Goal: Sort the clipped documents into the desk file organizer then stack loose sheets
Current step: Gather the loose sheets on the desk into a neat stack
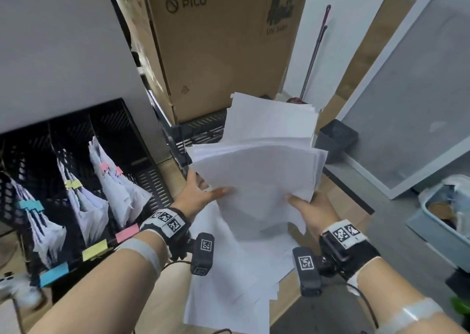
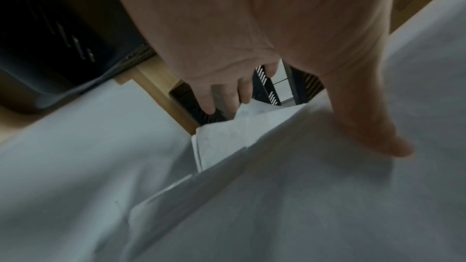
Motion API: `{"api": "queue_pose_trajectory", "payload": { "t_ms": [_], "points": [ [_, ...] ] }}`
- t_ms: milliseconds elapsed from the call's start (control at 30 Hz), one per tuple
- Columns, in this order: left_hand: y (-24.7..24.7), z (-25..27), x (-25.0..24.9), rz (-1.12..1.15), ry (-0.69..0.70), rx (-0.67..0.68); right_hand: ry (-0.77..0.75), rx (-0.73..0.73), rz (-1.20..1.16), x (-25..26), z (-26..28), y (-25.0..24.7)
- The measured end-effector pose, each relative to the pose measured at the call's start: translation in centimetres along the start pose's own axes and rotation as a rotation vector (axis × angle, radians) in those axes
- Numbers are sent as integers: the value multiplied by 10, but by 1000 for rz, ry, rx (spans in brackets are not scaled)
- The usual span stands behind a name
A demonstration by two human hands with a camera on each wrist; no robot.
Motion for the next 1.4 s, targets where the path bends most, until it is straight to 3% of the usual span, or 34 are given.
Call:
{"api": "queue_pose_trajectory", "payload": {
  "t_ms": [67, 167, 300, 500, 700, 833, 1000, 1133, 1400],
  "points": [
    [8, 4, -7, -11, 24, 74, 2, 13, -49, 0, 6, -3],
    [12, 13, -3, 6, 56, 49, 26, 18, -4, -17, 4, 0],
    [23, 29, 18, -43, -17, 79, 47, -11, 40, -45, -2, 9],
    [28, 40, 39, 28, -62, -4, 96, -58, -20, -63, -1, 8],
    [31, 37, 11, 22, 20, -5, 81, -67, -153, -52, -12, -1],
    [12, 29, -1, 155, 64, -69, 78, -12, -269, -41, -12, -5],
    [-11, 34, 5, 344, -39, -125, 65, 72, -405, -26, -12, -5],
    [-12, 50, 14, 460, -175, -190, 98, -27, -511, -20, -19, -12],
    [5, 83, 69, 507, -419, -249, 428, 9, -202, -90, -18, -9]
  ]
}}
Point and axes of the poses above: each hand's wrist, its own z-axis away from the middle knuckle, its own y-axis out of the palm, x = y × z, the point moved 5 cm from there along -z, towards the middle knuckle, and after that the axes turned 8 degrees about y, right-handed, at the moved point
